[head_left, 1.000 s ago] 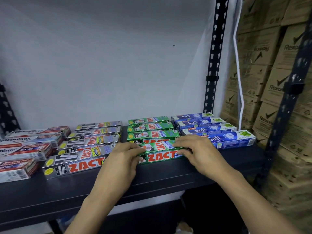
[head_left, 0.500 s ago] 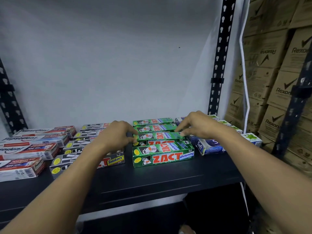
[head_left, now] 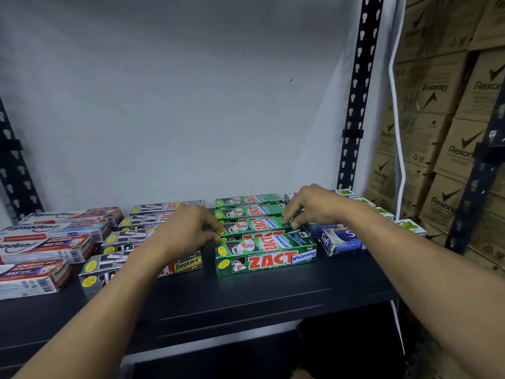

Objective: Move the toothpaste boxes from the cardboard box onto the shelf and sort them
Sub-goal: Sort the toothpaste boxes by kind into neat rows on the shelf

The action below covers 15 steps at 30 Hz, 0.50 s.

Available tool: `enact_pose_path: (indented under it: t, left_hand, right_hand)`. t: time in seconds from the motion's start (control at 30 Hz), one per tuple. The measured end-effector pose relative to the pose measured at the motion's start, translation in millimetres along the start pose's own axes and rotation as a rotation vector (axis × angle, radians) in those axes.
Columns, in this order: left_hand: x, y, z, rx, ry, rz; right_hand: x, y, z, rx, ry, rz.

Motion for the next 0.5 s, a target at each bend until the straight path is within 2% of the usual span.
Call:
enact_pose_path:
  t: [0.13,0.27,0.4,0.5]
  left_hand:
    - [0,-1,-1,-0.003,-0.018,0.007]
    - [-2,-19,-11,-0.093,-0.115,0.034]
    - [-2,-44,-1,-0.013,-0.093,0.042]
    - [-6,-52,0,-0.052,-0.082,0.059]
  right_hand:
    - [3,-8,-2,-0.032,0.002,-0.017]
    - [11,-36,-20,-0.169,0.054,-0.051]
    - [26,-72,-3,-0.047,0.064,-0.103]
    - [25,-77,9,-0.038,0.008,-0.113]
Point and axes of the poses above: each hand's wrist, its own y-axis towards the middle knuckle, its own z-axis out of the palm, x = y × z, the point moved 9 cm from there along y, towards the middle knuckle, and after that the axes turned 5 degrees about -y, right-handed, at the moved point
